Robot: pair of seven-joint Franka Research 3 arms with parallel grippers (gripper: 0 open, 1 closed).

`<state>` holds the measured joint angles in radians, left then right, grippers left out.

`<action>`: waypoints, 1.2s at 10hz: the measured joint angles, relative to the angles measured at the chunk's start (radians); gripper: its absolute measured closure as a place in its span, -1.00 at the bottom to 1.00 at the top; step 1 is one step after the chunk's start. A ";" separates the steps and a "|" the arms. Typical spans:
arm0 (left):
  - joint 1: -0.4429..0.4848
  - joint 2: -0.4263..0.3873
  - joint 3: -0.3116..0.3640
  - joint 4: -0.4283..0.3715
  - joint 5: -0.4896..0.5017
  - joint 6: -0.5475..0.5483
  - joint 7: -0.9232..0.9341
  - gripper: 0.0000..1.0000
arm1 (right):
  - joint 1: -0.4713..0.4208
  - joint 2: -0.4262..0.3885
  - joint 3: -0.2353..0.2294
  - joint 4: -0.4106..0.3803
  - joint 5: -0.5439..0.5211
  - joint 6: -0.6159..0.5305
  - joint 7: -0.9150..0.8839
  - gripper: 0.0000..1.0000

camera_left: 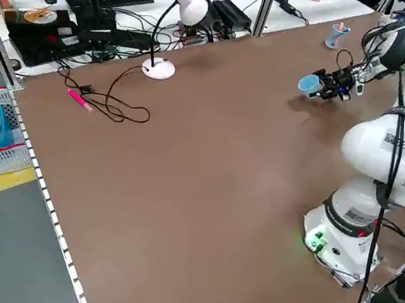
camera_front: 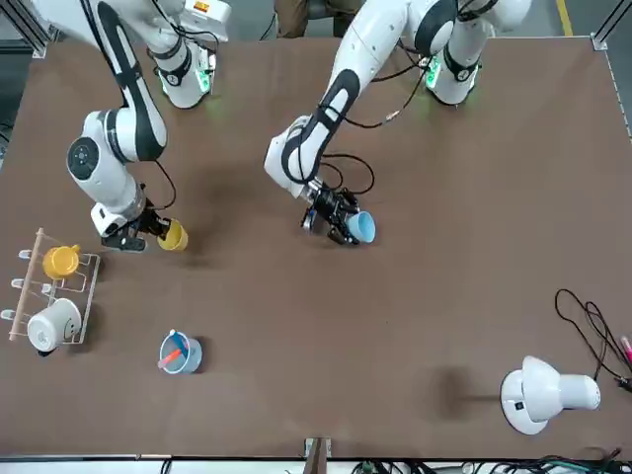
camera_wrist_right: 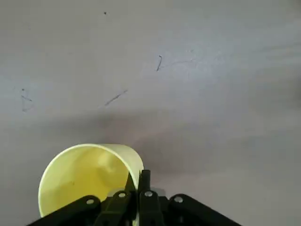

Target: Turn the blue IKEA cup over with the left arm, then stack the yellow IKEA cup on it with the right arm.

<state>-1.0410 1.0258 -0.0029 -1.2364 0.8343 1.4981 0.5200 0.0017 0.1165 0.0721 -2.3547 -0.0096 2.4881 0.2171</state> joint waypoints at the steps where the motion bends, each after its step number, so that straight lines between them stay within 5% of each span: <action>1: -0.012 0.001 0.002 0.010 0.000 0.000 0.000 -0.37 | 0.014 -0.009 0.009 0.006 0.024 -0.015 0.021 0.92; 5: -0.084 0.030 0.031 0.028 0.000 0.000 0.000 -0.39 | 0.054 -0.070 0.066 0.120 0.142 -0.224 0.054 0.92; 12: -0.090 0.061 0.036 0.038 0.000 0.002 -0.003 -0.51 | 0.048 -0.079 0.059 0.117 0.143 -0.240 0.053 0.92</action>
<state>-1.1306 1.0872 0.0330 -1.1981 0.8343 1.4997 0.5168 0.0502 0.0380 0.1309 -2.2379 0.1336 2.2485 0.2697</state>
